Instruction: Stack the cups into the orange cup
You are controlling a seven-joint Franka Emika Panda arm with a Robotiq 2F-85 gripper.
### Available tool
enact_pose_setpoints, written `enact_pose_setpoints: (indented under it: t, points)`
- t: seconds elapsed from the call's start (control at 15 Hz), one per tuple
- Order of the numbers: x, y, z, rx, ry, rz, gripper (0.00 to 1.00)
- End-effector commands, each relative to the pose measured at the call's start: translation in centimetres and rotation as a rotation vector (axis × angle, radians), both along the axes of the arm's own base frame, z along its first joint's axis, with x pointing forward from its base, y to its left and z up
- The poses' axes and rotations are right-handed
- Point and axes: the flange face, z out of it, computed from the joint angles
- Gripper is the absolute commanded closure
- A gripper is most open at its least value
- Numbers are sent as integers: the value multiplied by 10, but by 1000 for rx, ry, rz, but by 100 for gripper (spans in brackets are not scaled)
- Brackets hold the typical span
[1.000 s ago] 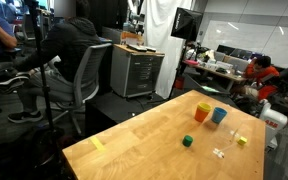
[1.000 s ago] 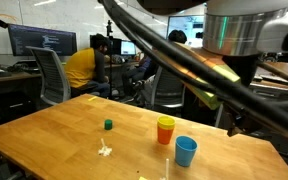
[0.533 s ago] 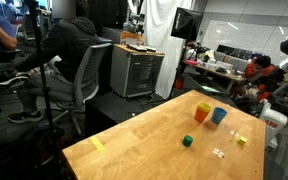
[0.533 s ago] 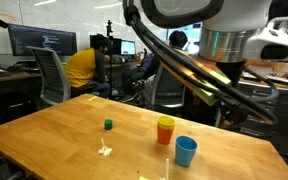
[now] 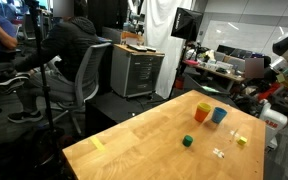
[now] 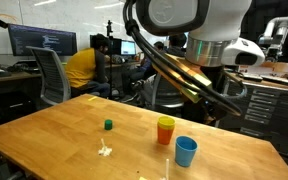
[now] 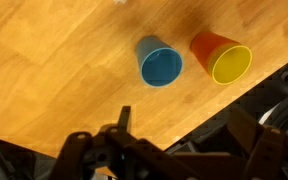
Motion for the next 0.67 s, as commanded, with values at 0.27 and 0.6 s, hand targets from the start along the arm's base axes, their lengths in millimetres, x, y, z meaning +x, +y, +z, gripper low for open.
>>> enact_pose_setpoints:
  t: [0.27,0.6]
  points:
    - [-1,-2,-1,1,4,-5,0]
    - [2,-2,2,-8,-15,-18,0]
